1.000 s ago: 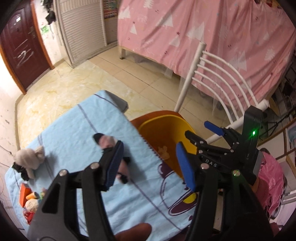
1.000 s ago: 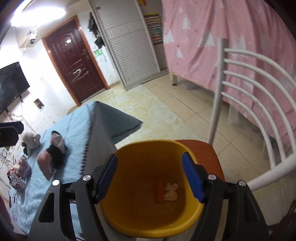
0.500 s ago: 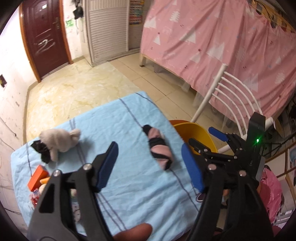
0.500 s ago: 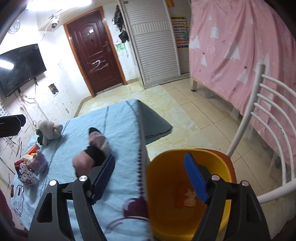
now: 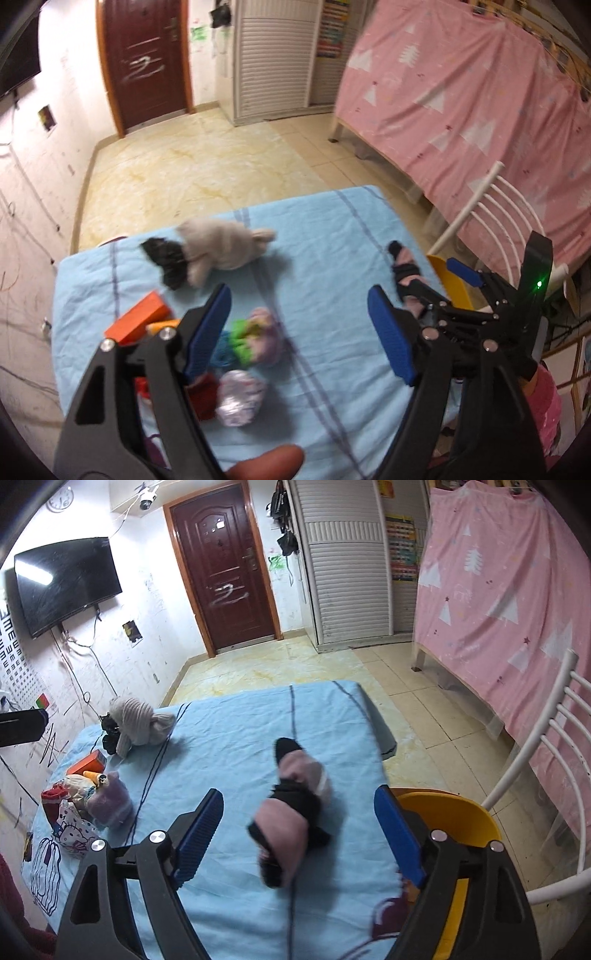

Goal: Collect trash
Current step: 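Move the right tool to the pink-black sock while the left tool reaches the red plastic bag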

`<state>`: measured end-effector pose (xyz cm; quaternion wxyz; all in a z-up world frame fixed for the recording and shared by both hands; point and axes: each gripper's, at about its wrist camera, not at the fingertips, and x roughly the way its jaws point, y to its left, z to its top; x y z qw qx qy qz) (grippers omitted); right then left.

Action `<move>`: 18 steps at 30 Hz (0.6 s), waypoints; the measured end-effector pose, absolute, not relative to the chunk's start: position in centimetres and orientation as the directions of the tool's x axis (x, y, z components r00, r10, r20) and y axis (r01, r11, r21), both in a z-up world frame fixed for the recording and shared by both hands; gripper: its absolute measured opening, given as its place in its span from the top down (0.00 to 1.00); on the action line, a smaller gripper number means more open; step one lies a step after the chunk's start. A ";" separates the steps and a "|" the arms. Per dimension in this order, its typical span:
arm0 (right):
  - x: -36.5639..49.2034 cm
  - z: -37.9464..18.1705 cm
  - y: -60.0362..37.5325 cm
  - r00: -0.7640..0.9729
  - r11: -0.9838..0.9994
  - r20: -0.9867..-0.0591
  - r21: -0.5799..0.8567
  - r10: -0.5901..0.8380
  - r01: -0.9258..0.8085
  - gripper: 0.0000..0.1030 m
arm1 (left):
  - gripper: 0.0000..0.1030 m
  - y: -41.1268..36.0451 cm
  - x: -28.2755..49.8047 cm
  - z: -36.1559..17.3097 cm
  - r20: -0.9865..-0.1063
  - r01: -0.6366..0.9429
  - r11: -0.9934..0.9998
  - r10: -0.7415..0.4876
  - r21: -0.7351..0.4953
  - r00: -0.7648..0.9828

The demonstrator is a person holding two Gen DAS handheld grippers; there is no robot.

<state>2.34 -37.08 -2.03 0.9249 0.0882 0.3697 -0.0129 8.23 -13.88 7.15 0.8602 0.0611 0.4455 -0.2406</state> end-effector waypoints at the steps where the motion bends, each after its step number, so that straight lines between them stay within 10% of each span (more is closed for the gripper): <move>1: 2.6 -2.1 -36.8 0.723 0.984 -0.689 0.153 0.043 0.087 0.25 | 0.29 -12.9 8.3 7.1 -0.795 0.454 0.885 -0.349 -0.105 0.496; 18: 5.7 -4.2 -33.1 0.665 0.989 -0.746 0.065 -0.042 0.136 0.24 | 0.24 -0.9 10.6 4.4 -0.828 0.264 0.959 -0.225 -0.097 0.513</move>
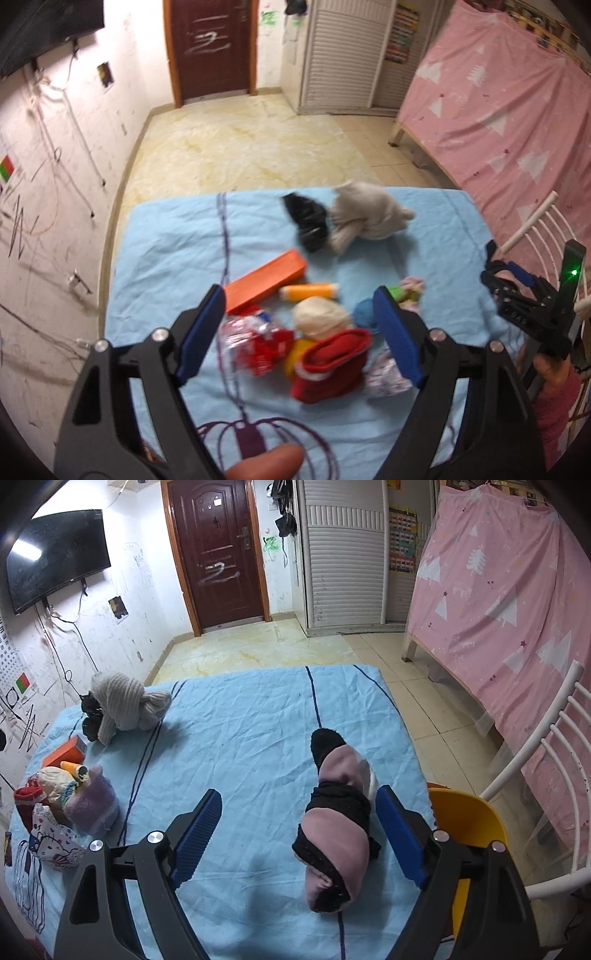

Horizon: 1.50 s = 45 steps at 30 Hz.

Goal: Collect trash
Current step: 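Move the right tool to the pink-black sock while the left tool reaches the red plastic bag, then close the right tool on the pink-black sock while the left tool grasps the red bag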

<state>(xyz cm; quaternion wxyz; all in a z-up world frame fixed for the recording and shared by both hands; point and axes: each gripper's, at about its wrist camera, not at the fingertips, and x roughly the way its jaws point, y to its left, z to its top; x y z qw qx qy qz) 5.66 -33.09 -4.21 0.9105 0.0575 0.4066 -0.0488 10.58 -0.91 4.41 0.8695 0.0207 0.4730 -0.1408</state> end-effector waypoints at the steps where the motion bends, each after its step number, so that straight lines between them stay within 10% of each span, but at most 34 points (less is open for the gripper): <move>1: 5.8 -4.3 -33.1 0.662 0.988 -0.748 0.065 -0.043 0.138 0.24 | 0.24 -0.5 10.6 4.1 -0.833 0.256 0.961 -0.221 -0.099 0.508; 13: 6.3 -5.2 -33.0 0.642 0.987 -0.763 0.036 -0.073 0.155 0.24 | 0.26 2.9 12.1 -0.6 -0.889 0.166 0.973 -0.217 -0.162 0.404; 26: 6.3 -5.4 -33.0 0.636 0.987 -0.769 0.034 -0.073 0.154 0.24 | 0.75 2.9 12.6 -2.7 -0.908 0.131 0.966 -0.256 -0.225 0.333; 29: 6.3 -5.3 -33.8 0.643 0.984 -0.761 0.037 -0.084 0.173 0.40 | 0.78 2.6 12.3 -2.6 -0.908 0.138 0.967 -0.248 -0.213 0.338; 31: 6.1 -5.2 -34.5 0.649 0.981 -0.755 0.049 -0.086 0.188 0.72 | 0.80 2.6 12.0 -2.4 -0.908 0.137 0.969 -0.240 -0.204 0.345; 45: 4.6 -3.8 -36.1 0.704 0.977 -0.710 0.137 -0.017 0.162 0.73 | 0.82 2.5 10.4 1.8 -0.867 0.130 0.983 -0.175 -0.129 0.466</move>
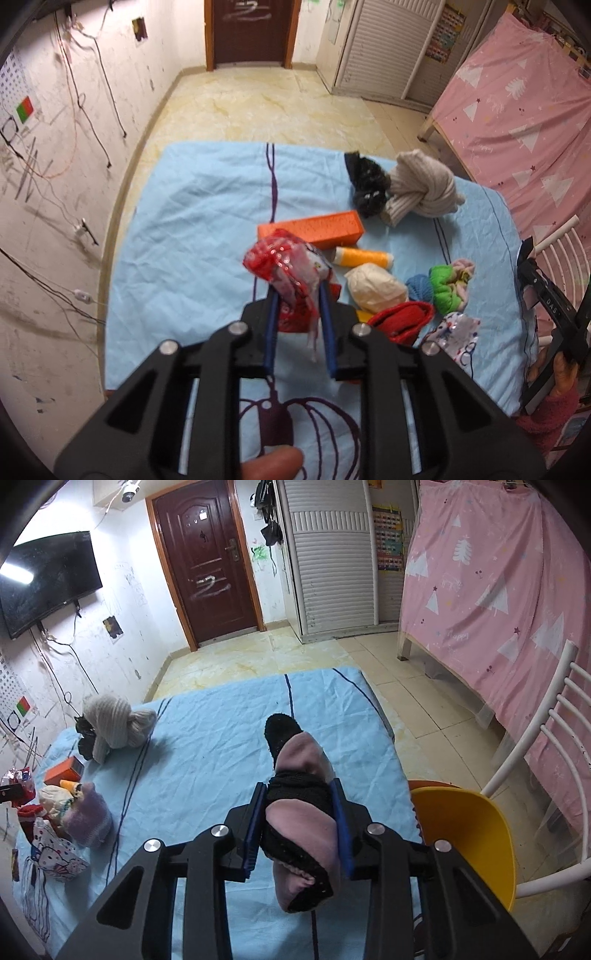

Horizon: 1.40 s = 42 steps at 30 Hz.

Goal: Collect trash
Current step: 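Close the right tool on the pink-black sock while the left tool grasps the red bag, then carry both items over the yellow basket and open both tools to drop them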

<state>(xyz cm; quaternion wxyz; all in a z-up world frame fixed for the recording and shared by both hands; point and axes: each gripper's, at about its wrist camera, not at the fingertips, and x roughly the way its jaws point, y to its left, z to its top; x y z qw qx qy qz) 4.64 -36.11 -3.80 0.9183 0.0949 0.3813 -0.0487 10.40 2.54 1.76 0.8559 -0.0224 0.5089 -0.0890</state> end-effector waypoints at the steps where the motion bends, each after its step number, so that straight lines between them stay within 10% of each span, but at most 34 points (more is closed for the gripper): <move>1: 4.5 -3.7 -36.1 0.707 0.977 -0.707 0.139 -0.016 0.161 0.73 | 0.82 2.6 10.3 2.0 -0.864 0.133 0.983 -0.174 -0.125 0.473; 42: -5.5 -3.8 -50.4 0.770 0.909 -0.626 0.238 -0.127 0.343 0.73 | 0.81 -22.3 6.6 5.6 -0.830 0.502 0.865 -0.281 -0.001 0.482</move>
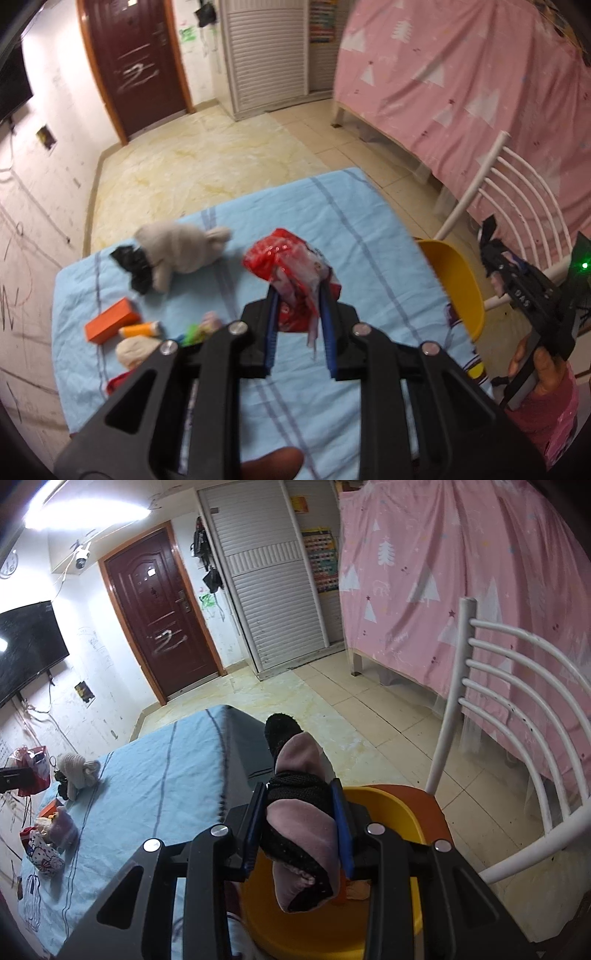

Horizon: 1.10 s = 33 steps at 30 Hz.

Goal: Collect trash
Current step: 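Carry both items over the yellow basket and open both tools to drop them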

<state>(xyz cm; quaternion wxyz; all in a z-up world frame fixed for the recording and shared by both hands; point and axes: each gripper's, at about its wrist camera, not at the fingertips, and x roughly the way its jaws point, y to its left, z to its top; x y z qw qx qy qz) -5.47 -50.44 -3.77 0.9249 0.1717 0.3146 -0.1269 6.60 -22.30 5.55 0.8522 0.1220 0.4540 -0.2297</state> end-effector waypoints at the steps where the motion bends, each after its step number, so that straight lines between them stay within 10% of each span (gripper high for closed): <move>1: -5.6 -4.0 -50.7 0.768 0.906 -0.627 0.241 -0.127 0.347 0.73 | 0.81 -23.2 6.5 5.5 -0.831 0.515 0.857 -0.285 0.002 0.478; 21: -5.3 -9.6 -54.1 0.732 0.880 -0.681 0.325 -0.036 0.346 0.72 | 0.81 -38.6 5.0 2.4 -0.880 0.691 0.722 -0.352 -0.038 0.320; 28: -5.7 -10.2 -55.1 0.735 0.863 -0.677 0.347 -0.042 0.368 0.52 | 0.78 -41.5 5.1 1.2 -0.886 0.710 0.698 -0.383 -0.092 0.262; 33: -5.9 -10.4 -55.9 0.735 0.853 -0.676 0.357 -0.046 0.381 0.50 | 0.39 -42.9 5.4 0.3 -0.894 0.706 0.697 -0.386 -0.123 0.225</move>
